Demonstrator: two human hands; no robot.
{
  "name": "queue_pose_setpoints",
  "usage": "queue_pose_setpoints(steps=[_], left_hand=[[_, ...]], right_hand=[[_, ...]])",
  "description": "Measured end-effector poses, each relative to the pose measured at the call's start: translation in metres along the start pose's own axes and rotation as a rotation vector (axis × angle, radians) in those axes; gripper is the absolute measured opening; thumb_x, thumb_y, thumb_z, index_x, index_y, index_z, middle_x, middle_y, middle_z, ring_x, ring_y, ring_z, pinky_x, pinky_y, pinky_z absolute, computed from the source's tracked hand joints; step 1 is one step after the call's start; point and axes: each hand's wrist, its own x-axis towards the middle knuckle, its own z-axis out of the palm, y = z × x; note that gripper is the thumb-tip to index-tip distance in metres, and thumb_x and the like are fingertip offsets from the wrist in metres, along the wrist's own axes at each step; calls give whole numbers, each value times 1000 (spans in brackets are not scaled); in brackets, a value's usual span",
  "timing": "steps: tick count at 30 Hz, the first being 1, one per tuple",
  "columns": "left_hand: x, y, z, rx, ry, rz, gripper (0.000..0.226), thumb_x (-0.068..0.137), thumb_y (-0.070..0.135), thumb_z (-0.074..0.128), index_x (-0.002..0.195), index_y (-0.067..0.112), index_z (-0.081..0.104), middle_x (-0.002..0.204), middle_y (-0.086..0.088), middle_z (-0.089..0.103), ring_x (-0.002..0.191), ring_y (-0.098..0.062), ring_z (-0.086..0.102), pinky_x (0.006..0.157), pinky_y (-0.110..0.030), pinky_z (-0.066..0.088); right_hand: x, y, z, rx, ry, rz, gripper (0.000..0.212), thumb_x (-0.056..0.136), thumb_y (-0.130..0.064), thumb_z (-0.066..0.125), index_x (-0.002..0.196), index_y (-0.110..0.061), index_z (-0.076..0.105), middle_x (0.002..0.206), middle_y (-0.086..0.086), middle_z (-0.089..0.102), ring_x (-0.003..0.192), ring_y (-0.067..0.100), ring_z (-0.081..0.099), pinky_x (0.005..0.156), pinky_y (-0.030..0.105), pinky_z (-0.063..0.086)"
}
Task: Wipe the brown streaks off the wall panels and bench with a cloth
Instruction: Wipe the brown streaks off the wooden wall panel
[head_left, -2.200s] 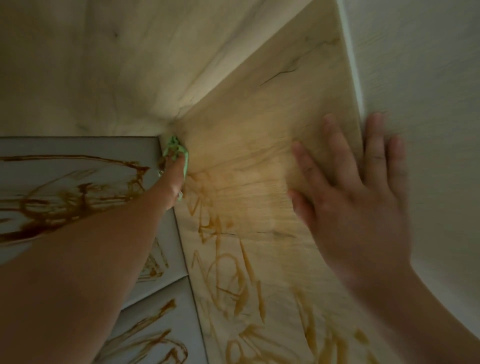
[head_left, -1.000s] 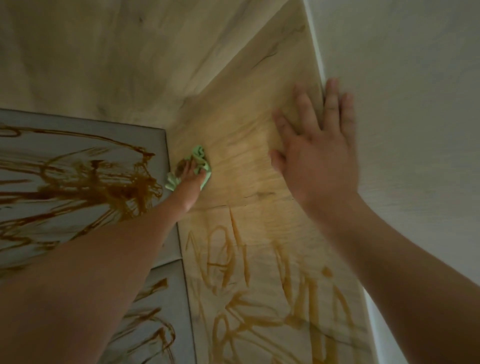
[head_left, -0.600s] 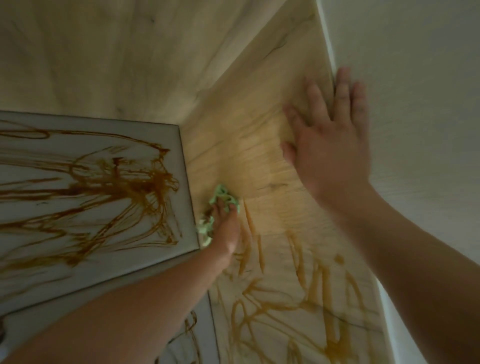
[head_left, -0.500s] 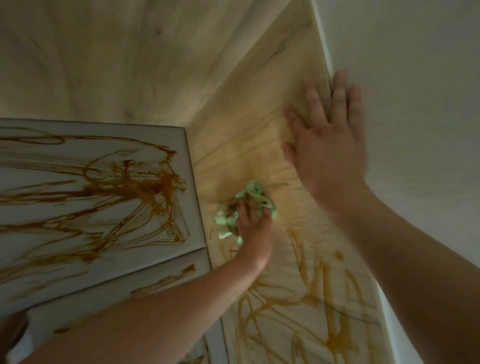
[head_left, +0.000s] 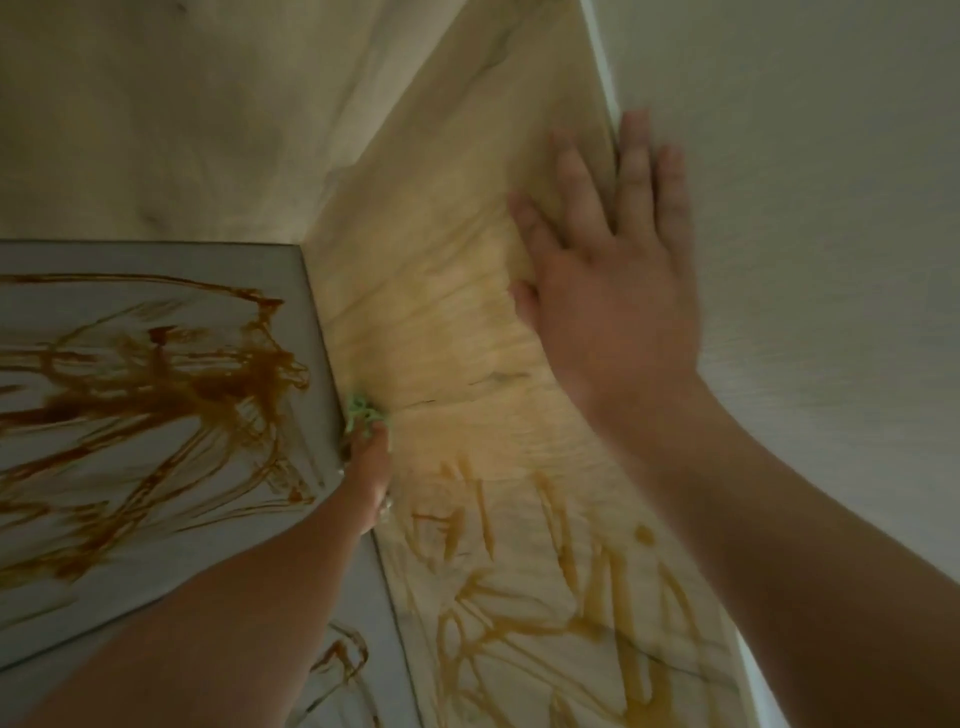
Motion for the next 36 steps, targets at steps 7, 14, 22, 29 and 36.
queue_pose_setpoints(steps=[7,14,22,29,36], left_hand=[[7,-26,3,-194,-93,-71,81,82,91,39,130,32,66,127,-2,72,112,-29,69,100,-58,52],[-87,-45,52,-236,-209,-32,88,65,95,52,140,50,51,151,3,55,128,-28,61,101,-57,52],[-271,7,96,64,-365,322,101,75,79,53,161,49,10,169,25,2,154,-6,15,127,-41,19],[-256,-35,82,266,-242,656,101,85,77,45,161,40,-11,171,16,-10,158,-15,8,129,-44,16],[-304,-56,94,523,-242,990,70,103,44,46,162,38,10,172,5,-11,159,-18,-5,126,-41,9]], right_hand=[[-1,-2,-2,25,3,-13,58,105,-45,49,158,-25,40,172,11,16,155,51,3,126,61,5],[0,0,-20,70,-117,9,50,107,-40,40,152,-21,50,171,11,22,155,51,6,128,58,-2],[-85,44,-71,892,-207,155,44,101,-4,45,143,-9,58,167,14,30,158,31,20,127,34,18],[-247,63,-99,905,-159,184,44,94,-5,48,135,-3,64,148,15,58,141,30,50,117,37,36],[-322,47,-87,648,-127,-5,30,88,-5,54,111,-3,73,122,18,69,111,41,66,95,50,55]])
